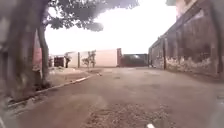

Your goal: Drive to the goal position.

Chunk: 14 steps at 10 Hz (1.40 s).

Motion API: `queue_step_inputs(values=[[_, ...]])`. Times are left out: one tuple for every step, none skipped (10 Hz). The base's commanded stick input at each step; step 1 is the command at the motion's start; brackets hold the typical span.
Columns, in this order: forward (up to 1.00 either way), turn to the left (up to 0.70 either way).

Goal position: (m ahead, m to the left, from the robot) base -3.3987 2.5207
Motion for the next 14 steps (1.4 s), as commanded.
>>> queue_step_inputs(values=[[1.0, 0.0], [1.0, 0.0], [1.0, 0.0], [1.0, 0.0], [1.0, 0.0], [0.79, -0.12], [0.38, -0.34], [0.15, -0.59], [0.0, -0.84], [0.0, -0.83], [0.0, -0.83], [0.0, -0.85], [0.0, -0.86], [0.0, -0.86]])
